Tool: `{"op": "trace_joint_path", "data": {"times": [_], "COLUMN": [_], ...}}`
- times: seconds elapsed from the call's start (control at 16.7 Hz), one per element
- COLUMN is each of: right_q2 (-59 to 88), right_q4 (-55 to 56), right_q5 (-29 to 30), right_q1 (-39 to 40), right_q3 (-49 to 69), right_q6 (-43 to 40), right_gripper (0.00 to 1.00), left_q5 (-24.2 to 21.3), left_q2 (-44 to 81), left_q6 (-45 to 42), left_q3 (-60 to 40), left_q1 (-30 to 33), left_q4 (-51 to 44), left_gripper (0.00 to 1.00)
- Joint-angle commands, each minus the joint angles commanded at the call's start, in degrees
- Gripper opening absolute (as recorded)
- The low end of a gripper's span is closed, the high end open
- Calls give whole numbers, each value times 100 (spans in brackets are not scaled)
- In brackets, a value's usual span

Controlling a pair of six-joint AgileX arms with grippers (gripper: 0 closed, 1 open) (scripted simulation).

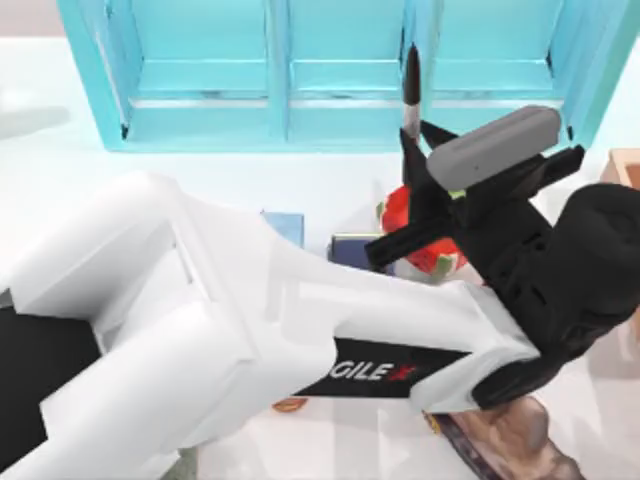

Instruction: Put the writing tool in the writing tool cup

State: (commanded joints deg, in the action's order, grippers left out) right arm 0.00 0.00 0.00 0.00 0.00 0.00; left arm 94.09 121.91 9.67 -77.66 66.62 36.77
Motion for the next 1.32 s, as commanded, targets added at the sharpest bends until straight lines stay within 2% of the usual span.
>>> {"op": "trace_joint_path", "data": {"times": [0.36,1.14,1.32], "right_q2": [0,0,0], "right_q4": [0,0,0], "right_q5": [0,0,0], "right_q1": [0,0,0], "right_q3": [0,0,0], "right_q6": [0,0,0], "right_gripper": [100,100,100], "left_q5": [103,103,103], "left_q2": [-177,-177,-177], "left_q6": [14,14,14], "left_q3": [190,190,190], "left_q1": [18,18,18], "left_q4": [-211,-211,-211], "left_gripper": [0,98,100]}}
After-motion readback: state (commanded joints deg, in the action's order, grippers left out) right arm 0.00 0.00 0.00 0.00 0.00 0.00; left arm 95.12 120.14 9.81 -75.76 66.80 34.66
